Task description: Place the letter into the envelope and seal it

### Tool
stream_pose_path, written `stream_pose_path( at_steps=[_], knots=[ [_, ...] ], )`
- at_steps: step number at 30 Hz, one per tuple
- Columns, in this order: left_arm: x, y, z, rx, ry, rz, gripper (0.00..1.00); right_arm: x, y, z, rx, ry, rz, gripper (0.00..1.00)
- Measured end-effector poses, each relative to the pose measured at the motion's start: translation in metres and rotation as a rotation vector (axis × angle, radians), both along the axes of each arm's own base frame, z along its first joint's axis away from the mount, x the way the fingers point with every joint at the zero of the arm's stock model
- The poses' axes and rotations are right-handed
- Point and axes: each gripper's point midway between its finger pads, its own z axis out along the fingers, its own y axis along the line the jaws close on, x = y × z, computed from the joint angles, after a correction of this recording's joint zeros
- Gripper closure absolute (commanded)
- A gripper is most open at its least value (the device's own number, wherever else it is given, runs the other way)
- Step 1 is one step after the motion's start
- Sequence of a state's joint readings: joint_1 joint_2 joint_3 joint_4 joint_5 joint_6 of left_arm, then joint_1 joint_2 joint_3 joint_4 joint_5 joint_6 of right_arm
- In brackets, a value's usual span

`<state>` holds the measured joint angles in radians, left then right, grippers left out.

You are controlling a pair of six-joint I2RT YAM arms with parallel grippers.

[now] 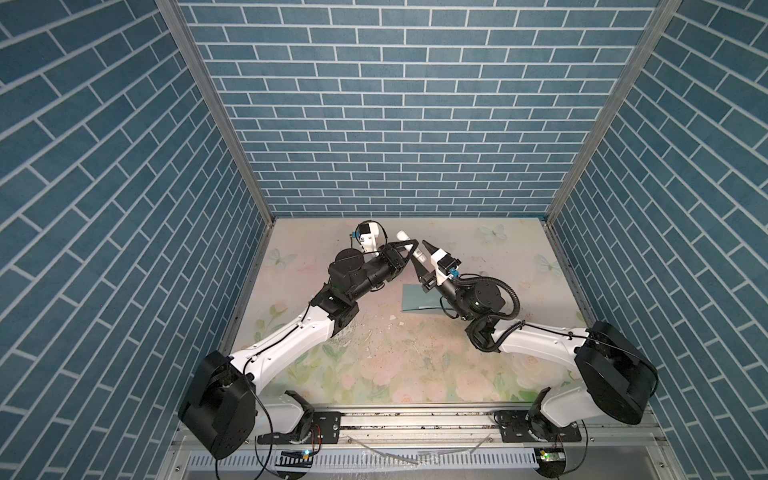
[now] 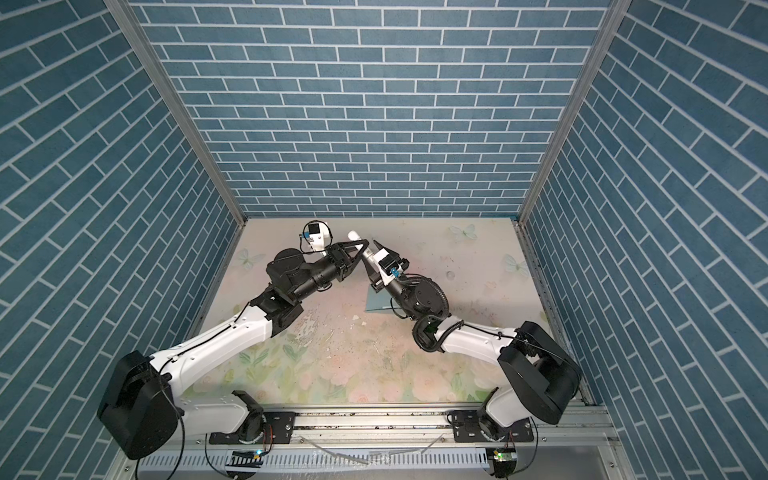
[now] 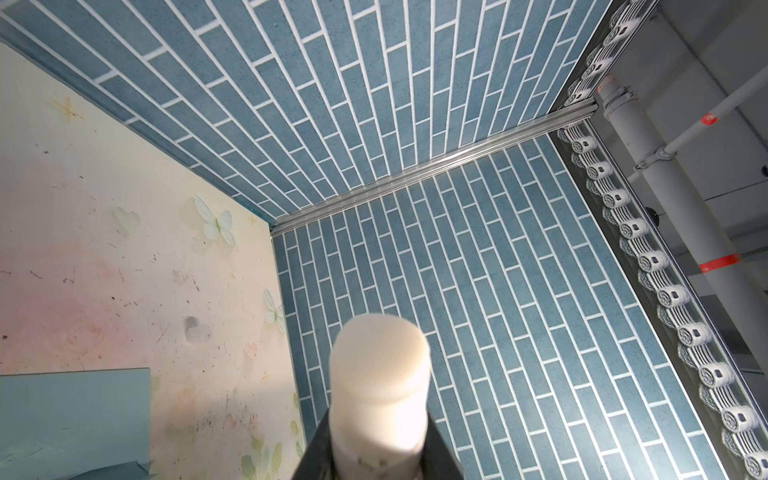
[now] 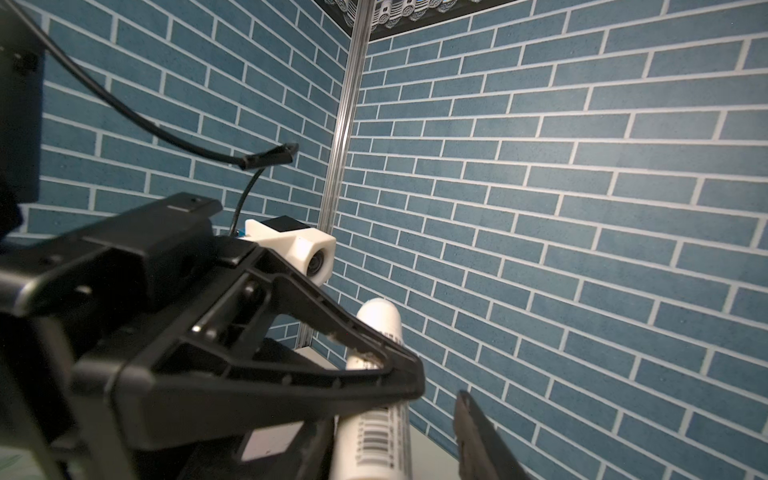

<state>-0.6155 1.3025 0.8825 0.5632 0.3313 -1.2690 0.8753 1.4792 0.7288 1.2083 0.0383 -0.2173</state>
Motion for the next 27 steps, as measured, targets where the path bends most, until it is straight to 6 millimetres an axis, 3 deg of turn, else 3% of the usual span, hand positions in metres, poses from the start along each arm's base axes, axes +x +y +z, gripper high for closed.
stream_pose_path(
  at_steps=[8,20,22,27],
  knots=[
    [0.0004,0.0002,0.0003,-0.001,-0.002,-0.001,1.00,0.0027,0.0037,-0.0013,-0.004,0.013,0.005,0.64],
    [0.0015,0.0010,0.0039,-0.011,-0.016,0.005,0.99,0.0033,0.0049,-0.0002,0.014,0.033,0.013,0.95],
    [0.0021,0.0006,0.0032,-0.010,-0.016,0.005,0.89,0.0039,0.0047,-0.0010,0.012,0.037,0.010,1.00],
    [0.0037,-0.0012,-0.0012,0.011,-0.028,0.003,0.59,0.0057,0.0024,-0.0053,-0.016,0.065,-0.008,1.00]
  ],
)
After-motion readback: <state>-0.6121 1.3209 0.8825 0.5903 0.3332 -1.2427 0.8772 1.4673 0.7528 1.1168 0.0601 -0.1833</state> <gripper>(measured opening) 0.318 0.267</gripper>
